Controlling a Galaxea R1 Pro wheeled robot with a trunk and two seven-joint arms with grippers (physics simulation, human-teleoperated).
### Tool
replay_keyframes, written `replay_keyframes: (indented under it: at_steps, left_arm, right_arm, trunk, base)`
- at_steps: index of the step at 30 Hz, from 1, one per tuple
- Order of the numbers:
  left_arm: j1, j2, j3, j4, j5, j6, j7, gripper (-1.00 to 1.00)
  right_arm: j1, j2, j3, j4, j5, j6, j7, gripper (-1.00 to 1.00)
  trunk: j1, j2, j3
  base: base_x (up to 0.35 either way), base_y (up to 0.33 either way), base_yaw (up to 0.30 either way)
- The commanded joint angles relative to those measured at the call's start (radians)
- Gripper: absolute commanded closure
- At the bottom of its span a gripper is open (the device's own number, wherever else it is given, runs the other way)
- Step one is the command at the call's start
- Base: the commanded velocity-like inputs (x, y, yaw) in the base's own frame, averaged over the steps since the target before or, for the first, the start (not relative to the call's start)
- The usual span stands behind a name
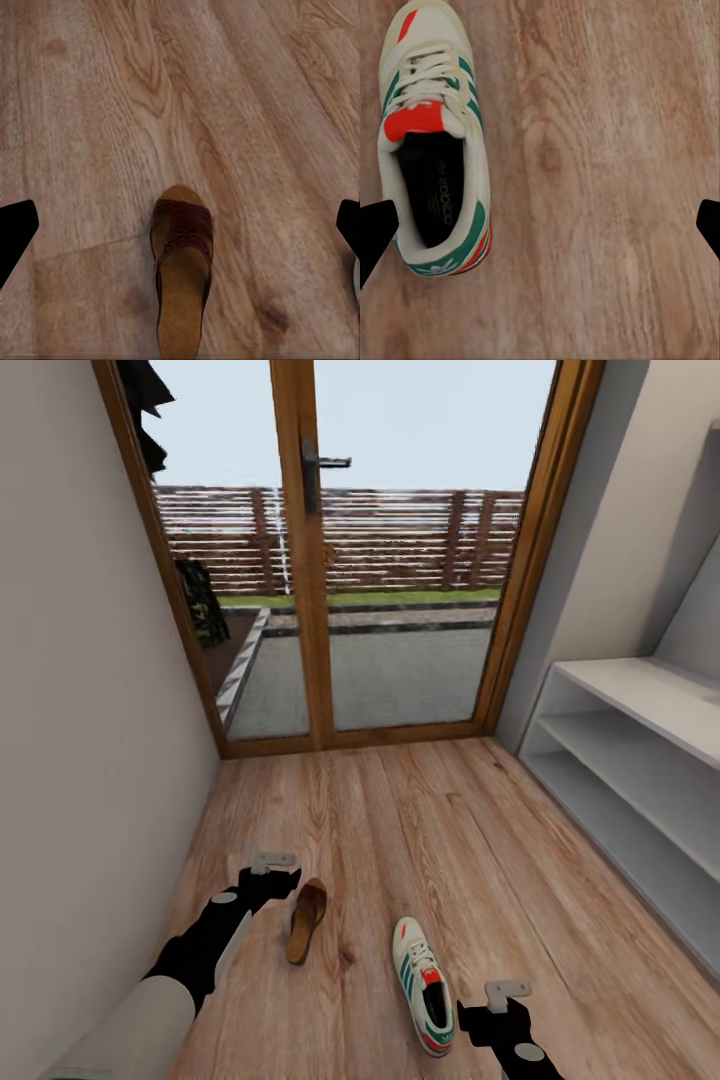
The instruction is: Pick up the two gym shoes and the two sandals from the corridor floor and place them onto the hallstand (shoe rack) in the corridor, making sure they are on the rack and not on the floor. Arrange them so the two gym shoes are next to each other and the two sandals are next to each other.
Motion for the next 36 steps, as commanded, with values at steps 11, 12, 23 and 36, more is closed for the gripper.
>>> replay_keyframes:
  at_steps: [11,12,23,36]
  left_arm:
    - [0.000,0.001,-0.033,-0.001,0.000,0.004,-0.002,-1.00]
    - [0.000,0.001,-0.034,-0.001,0.000,0.004,-0.002,-1.00]
    - [-0.006,0.009,-0.038,-0.002,0.007,0.005,-0.002,-1.00]
    - [-0.016,-0.005,-0.035,-0.162,0.009,0.116,0.001,-1.00]
  right_arm:
    - [0.000,0.000,-0.001,0.000,0.008,-0.002,-0.005,-1.00]
    - [0.000,0.000,-0.001,0.000,0.008,-0.002,-0.005,-1.00]
    - [0.000,-0.001,-0.001,0.000,0.008,-0.002,-0.005,-1.00]
    - [0.000,-0.001,-0.001,-0.001,0.008,-0.002,-0.005,-1.00]
  trunk:
    - [0.042,-0.078,-0.050]
    - [0.046,-0.085,-0.054]
    - [0.064,-0.114,-0.108]
    - [0.070,-0.117,-0.165]
  base:
    - [0.000,0.000,0.172]
    - [0.000,0.000,0.181]
    - [0.000,0.000,0.177]
    - [0.000,0.000,0.060]
